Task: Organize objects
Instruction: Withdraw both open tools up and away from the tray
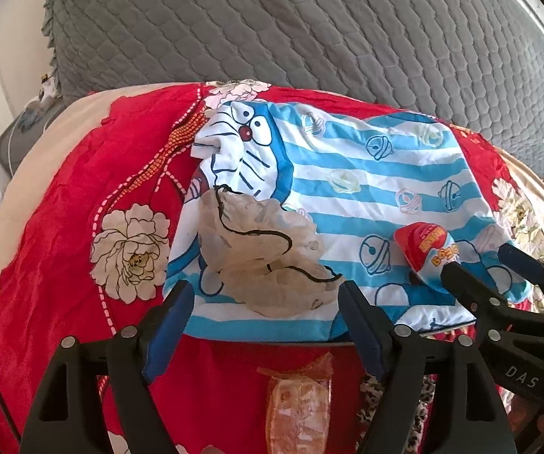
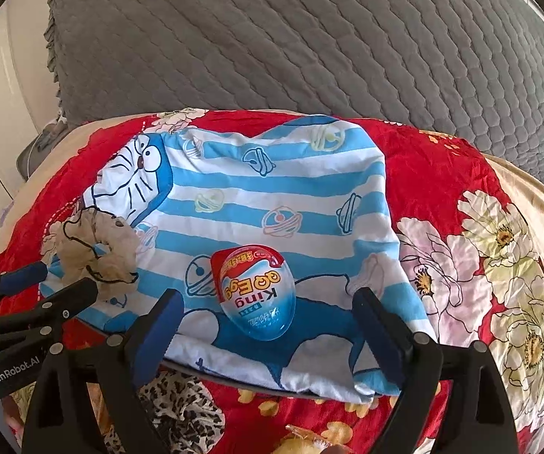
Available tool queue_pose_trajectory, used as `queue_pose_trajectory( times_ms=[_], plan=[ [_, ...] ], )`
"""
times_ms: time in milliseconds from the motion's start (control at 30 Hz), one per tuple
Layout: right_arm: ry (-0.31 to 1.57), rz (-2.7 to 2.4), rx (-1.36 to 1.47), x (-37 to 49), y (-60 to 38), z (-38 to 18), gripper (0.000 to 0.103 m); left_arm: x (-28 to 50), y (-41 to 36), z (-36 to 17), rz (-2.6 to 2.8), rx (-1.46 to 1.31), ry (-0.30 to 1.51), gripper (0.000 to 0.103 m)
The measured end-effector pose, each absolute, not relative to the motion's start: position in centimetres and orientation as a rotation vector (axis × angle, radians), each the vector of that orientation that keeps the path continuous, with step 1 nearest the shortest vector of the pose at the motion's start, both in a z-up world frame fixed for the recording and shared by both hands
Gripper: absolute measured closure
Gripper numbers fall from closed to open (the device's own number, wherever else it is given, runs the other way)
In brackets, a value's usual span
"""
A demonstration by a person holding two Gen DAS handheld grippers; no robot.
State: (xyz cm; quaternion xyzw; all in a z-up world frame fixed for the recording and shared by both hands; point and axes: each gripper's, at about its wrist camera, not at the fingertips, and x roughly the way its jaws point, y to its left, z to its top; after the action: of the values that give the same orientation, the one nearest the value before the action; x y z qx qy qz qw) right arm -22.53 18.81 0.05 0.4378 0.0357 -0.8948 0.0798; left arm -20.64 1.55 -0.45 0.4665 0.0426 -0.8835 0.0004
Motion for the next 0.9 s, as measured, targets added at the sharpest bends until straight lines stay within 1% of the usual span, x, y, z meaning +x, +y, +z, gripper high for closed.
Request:
queue_pose_trajectory(
  times_ms=[567, 667, 900],
  plan=[
    [0.132, -2.665, 1.272, -19.5, 18.7, 2.0, 0.010, -17.2, 1.1, 1.0, -2.789, 1.445, 0.121, 0.023],
    [0.146, -2.669, 1.261, -18.7, 18.7, 2.1, 0.005, -16.4, 1.1, 1.3, -2.799, 1.430, 0.093, 0.023],
    [0.159, -2.676, 1.251, -17.2, 18.8, 2.5, 0.005, -15.0, 1.4, 1.6, -2.810, 1.438, 0.082, 0.023]
  ],
)
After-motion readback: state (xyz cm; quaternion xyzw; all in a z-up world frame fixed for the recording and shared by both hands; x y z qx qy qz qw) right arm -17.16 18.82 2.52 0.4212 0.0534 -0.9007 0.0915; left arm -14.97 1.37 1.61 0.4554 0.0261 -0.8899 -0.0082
